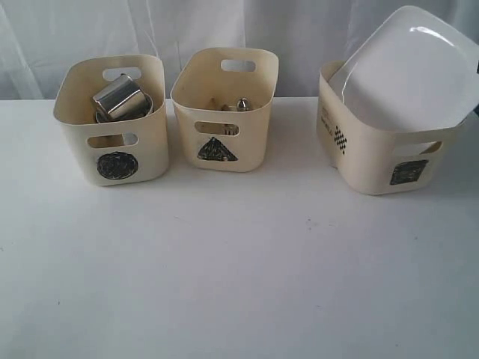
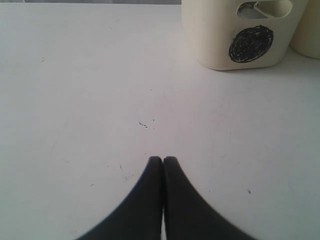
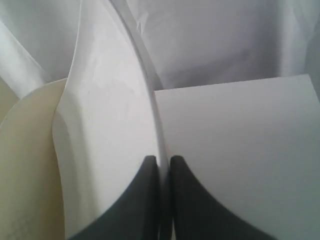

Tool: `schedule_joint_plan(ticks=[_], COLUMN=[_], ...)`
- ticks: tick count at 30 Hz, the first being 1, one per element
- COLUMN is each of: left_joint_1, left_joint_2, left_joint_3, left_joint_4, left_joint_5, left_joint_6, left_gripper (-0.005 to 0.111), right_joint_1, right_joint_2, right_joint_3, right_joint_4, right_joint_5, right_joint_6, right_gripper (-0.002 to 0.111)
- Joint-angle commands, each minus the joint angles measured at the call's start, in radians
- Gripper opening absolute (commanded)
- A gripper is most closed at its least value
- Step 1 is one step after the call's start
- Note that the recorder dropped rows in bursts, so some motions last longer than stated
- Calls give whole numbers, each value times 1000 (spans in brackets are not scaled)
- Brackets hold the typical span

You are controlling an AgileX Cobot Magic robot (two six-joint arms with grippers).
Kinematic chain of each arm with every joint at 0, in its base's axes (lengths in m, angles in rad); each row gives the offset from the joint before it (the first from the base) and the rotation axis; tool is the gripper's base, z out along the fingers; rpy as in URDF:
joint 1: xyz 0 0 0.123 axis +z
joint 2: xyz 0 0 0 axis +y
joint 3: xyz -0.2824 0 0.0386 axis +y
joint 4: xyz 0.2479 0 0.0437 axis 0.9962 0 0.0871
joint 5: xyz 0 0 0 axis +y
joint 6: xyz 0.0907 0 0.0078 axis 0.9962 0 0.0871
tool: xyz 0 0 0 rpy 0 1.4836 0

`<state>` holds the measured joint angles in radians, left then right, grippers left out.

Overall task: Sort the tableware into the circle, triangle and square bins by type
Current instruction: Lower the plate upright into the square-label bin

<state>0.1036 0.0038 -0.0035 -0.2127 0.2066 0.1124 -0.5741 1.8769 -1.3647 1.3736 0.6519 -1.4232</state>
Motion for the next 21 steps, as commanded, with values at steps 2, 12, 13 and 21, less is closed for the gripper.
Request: schedule_joint_plan(ticks=[2,12,13,21], left_joint_1=[-7,-7,-7,-7], left_joint_2=[-4,-4,-4,-4], left_joint_3=[3,3,3,3], left_joint_4=[-2,-2,-2,-2], left_joint_5=[-2,-2,-2,-2], left_joint_6=[-1,-1,-1,-1], left_gripper=[0,0,0,0], right_joint_1=[40,79,86,138], right_joint_2=[27,34,34,34], right_joint_3=[-10,-9,-9,-7], right_joint_4=[42,20,20,20], right_joint_5=[-9,-132,-158,-379], right_joint_6=[-39,-25,-6,108], right_gripper=[0,0,0,0])
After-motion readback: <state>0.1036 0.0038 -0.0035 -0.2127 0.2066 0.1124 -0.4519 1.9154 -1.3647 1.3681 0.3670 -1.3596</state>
